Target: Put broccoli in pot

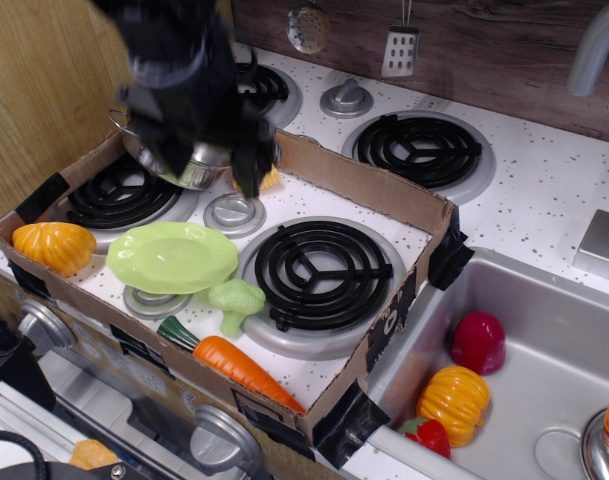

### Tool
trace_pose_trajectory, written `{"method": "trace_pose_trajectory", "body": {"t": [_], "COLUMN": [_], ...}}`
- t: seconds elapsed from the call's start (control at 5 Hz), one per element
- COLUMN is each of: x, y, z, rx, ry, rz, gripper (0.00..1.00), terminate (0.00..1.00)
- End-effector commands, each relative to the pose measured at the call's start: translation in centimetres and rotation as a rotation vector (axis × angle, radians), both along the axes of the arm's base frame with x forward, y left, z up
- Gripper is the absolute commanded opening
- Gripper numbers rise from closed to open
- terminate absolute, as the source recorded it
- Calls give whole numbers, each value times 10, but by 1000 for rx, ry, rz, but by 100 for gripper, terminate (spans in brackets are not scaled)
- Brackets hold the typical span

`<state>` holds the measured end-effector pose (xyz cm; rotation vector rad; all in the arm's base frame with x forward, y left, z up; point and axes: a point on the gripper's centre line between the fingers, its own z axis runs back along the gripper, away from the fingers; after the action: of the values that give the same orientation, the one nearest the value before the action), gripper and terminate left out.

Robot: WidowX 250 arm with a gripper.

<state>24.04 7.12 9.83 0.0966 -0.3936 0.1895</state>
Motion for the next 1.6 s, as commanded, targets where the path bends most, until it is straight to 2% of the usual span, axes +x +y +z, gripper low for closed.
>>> {"method": "trace_pose_trajectory", "body": {"t": [0.0,0.6,1.0,1.4], "x": [-13,-7,-12,-15], "y": [-21,-32,-21,-17], "z": [-25,-58,-80,-88], "rx": [12,73,67,51], "ry": [-31,-14,-10,10], "rz": [82,124,140,148], "gripper": [100,100,100,100], "terminate": [0,0,0,0]}}
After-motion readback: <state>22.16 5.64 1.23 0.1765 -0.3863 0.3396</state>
